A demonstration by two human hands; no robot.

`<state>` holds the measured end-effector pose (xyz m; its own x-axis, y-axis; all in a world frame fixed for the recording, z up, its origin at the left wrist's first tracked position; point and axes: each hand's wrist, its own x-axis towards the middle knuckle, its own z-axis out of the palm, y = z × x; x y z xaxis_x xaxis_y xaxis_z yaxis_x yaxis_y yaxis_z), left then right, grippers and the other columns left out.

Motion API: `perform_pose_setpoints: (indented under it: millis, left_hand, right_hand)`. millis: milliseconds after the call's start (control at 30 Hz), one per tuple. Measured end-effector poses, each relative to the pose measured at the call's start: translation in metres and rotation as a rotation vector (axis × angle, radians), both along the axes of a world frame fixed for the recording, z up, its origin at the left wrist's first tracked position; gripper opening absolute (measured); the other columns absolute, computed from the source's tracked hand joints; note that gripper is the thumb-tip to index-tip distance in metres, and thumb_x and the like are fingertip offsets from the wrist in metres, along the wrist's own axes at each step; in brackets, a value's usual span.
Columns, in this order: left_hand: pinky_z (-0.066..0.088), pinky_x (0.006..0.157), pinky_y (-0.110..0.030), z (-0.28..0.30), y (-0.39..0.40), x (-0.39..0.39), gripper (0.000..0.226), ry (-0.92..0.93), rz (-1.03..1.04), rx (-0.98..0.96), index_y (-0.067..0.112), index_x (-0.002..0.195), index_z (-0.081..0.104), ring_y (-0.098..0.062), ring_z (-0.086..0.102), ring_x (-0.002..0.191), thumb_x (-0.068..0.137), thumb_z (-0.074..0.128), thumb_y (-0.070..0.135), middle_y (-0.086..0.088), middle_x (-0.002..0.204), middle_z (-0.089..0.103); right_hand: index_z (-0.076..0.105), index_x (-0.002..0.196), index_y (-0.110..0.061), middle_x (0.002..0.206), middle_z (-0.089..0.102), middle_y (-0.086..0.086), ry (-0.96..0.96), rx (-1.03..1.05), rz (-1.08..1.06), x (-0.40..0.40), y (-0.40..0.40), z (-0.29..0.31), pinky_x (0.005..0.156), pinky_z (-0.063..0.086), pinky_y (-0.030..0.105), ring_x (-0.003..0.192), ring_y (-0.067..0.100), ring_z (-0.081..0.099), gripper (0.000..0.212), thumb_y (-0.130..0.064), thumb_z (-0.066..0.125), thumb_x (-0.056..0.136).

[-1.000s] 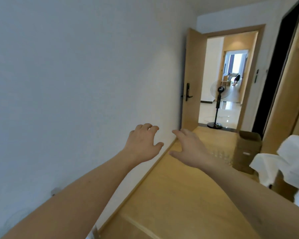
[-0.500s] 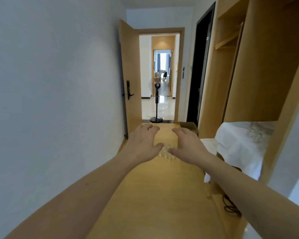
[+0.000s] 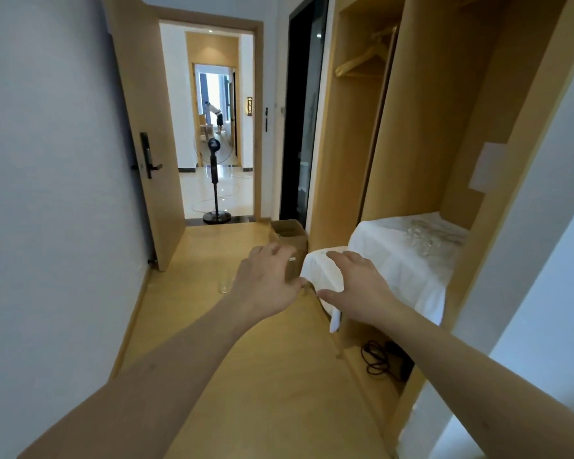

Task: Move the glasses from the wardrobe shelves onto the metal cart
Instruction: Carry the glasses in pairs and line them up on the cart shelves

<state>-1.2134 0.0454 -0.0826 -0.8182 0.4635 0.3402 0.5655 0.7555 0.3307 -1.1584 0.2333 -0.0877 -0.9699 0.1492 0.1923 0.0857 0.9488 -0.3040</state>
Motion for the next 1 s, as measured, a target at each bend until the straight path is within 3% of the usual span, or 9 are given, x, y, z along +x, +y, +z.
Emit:
perform_pose_setpoints:
  millis: [367, 500, 633, 1000]
  left_hand:
    - [0.045, 0.106, -0.043, -0.015, 0.129, -0.126, 0.057, 0.063, -0.174, -0.09, 0.029, 0.141, 0.051, -0.023, 0.044, 0.131, 0.091, 0.06, 0.054, 0.002, 0.142, 0.052]
    - [0.043, 0.108, -0.045, -0.012, 0.194, -0.177, 0.06, 0.076, -0.229, -0.166, 0.03, 0.145, 0.048, -0.023, 0.043, 0.133, 0.092, 0.06, 0.055, 0.002, 0.145, 0.05]
    - [0.041, 0.111, -0.044, -0.014, 0.25, -0.217, 0.059, 0.069, -0.257, -0.191, 0.03, 0.147, 0.045, -0.022, 0.039, 0.138, 0.094, 0.058, 0.055, 0.002, 0.149, 0.048]
    - [0.041, 0.111, -0.039, -0.026, 0.364, -0.307, 0.063, 0.021, -0.423, -0.229, 0.029, 0.151, 0.041, -0.023, 0.038, 0.141, 0.096, 0.057, 0.055, 0.002, 0.156, 0.041]
  right_hand:
    - [0.032, 0.154, -0.025, 0.154, 0.039, 0.003, 0.036, -0.091, -0.168, -0.09, 0.109, -0.026, 0.112, 0.038, 0.041, 0.14, 0.027, 0.037, 0.077, -0.049, 0.066, 0.089]
    - [0.04, 0.148, -0.028, 0.143, 0.049, 0.0, 0.052, -0.161, -0.243, -0.136, 0.167, -0.035, 0.106, 0.044, 0.041, 0.133, 0.029, 0.046, 0.081, -0.065, 0.053, 0.077]
    - [0.032, 0.155, -0.027, 0.153, 0.041, 0.002, 0.014, -0.201, -0.288, -0.168, 0.222, -0.046, 0.111, 0.039, 0.041, 0.138, 0.028, 0.04, 0.08, -0.053, 0.064, 0.087]
    - [0.029, 0.157, -0.027, 0.158, 0.036, 0.001, -0.044, -0.236, -0.438, -0.232, 0.317, -0.072, 0.115, 0.035, 0.038, 0.143, 0.026, 0.035, 0.083, -0.052, 0.067, 0.088]
